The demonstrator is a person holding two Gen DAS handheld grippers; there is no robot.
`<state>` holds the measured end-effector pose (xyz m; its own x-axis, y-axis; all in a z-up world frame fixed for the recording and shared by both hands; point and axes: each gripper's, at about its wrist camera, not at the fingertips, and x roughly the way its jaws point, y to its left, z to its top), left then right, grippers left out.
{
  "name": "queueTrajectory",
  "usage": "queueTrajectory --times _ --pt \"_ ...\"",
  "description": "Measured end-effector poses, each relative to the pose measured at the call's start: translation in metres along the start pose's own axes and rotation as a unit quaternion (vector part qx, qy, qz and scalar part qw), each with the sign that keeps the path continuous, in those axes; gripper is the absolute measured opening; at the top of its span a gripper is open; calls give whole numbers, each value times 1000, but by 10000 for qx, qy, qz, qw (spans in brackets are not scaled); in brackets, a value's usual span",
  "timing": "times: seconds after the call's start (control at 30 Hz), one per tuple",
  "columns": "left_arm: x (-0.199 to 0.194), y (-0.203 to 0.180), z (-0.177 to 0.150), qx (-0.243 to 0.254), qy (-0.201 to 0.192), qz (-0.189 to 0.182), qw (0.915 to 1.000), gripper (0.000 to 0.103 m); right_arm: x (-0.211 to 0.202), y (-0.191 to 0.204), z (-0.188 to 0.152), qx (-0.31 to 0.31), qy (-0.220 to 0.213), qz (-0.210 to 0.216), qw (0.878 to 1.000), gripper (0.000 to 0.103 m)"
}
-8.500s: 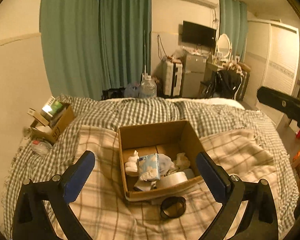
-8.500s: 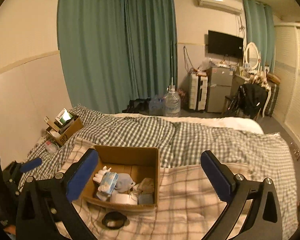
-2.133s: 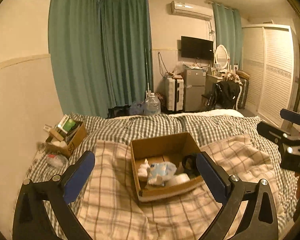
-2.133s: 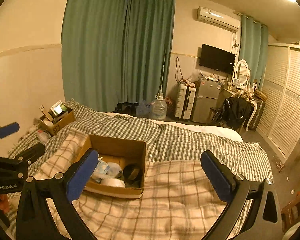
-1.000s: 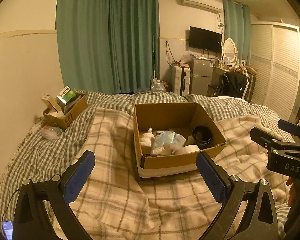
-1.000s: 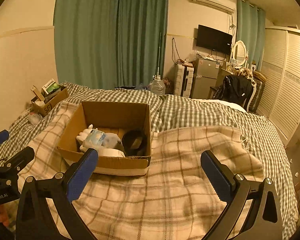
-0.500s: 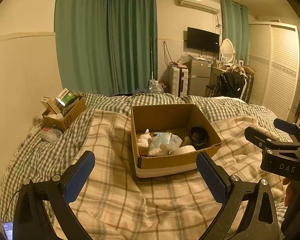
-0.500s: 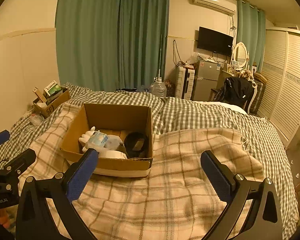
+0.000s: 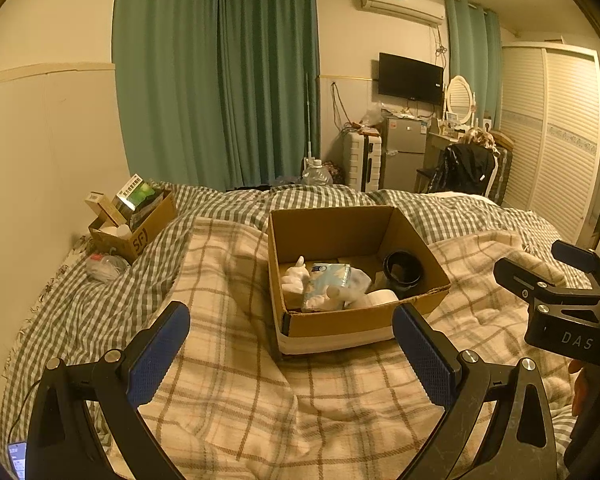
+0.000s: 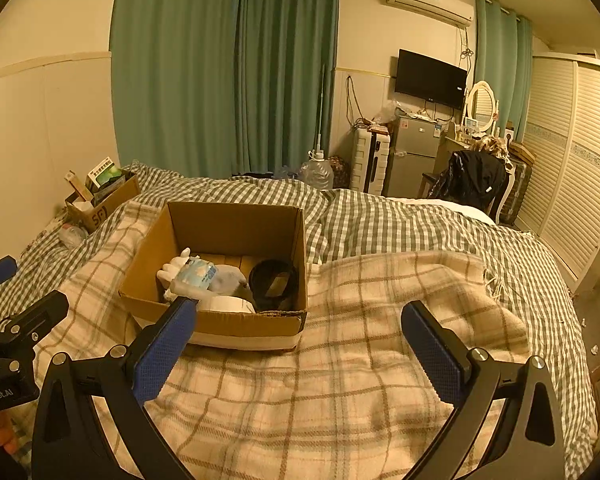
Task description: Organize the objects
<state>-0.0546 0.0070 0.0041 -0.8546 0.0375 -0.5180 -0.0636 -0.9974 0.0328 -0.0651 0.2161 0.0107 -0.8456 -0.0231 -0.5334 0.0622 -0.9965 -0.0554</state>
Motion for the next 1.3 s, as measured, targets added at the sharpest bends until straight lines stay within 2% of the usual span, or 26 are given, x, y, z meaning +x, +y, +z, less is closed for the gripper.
queueTrajectory --times 1.3 --pt "-3 -4 0 -43 61 19 10000 103 4 -1 -2 -80 98 -65 9999 103"
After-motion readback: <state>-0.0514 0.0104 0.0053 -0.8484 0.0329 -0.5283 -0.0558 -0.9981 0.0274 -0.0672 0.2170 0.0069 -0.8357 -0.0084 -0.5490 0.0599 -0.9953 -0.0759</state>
